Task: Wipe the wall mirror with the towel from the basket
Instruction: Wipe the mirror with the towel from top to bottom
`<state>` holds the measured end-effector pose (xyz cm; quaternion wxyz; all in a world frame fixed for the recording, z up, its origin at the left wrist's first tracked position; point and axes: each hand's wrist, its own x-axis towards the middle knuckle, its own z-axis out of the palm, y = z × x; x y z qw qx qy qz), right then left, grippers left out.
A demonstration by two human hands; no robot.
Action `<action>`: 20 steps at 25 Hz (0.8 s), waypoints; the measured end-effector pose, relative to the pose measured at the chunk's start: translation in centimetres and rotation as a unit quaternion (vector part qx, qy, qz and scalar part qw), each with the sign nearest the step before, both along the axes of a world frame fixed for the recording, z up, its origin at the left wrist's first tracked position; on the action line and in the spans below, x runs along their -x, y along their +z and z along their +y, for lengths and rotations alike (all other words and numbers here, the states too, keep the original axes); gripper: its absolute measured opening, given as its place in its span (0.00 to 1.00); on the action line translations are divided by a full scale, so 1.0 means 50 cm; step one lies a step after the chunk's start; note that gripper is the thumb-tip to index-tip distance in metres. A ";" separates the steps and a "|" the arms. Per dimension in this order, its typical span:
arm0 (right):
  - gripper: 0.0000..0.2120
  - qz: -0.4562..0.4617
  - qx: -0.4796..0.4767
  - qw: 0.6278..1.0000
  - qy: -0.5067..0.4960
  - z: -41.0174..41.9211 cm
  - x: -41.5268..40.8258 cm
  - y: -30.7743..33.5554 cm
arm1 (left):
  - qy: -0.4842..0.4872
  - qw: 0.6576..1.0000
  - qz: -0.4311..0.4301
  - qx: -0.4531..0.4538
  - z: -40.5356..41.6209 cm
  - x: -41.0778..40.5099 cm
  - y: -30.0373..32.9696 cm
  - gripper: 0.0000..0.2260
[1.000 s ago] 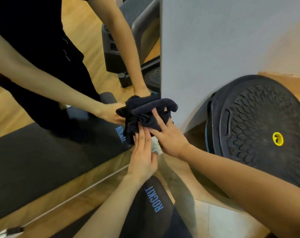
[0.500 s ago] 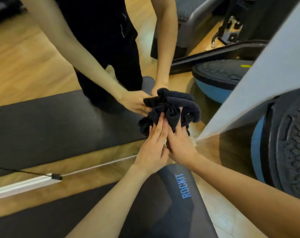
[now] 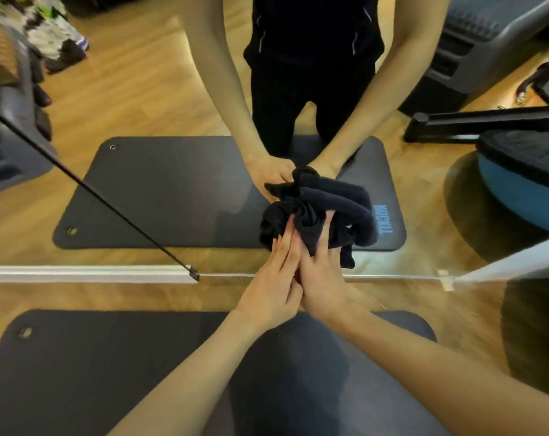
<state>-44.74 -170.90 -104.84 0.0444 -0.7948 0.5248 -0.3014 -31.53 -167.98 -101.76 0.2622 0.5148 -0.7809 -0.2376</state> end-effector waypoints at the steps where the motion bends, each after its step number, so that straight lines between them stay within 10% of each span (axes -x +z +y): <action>1: 0.45 0.003 -0.003 1.000 0.013 0.004 -0.048 -0.005 | 0.015 1.000 0.001 -0.002 0.008 -0.045 -0.002 0.41; 11: 0.45 0.077 -0.051 0.993 0.078 0.031 -0.446 -0.032 | 0.171 0.984 0.021 -0.043 0.063 -0.408 -0.041 0.44; 20: 0.42 0.147 -0.030 0.982 0.118 0.021 -0.464 -0.203 | 0.241 0.969 0.012 -0.050 0.072 -0.427 -0.209 0.34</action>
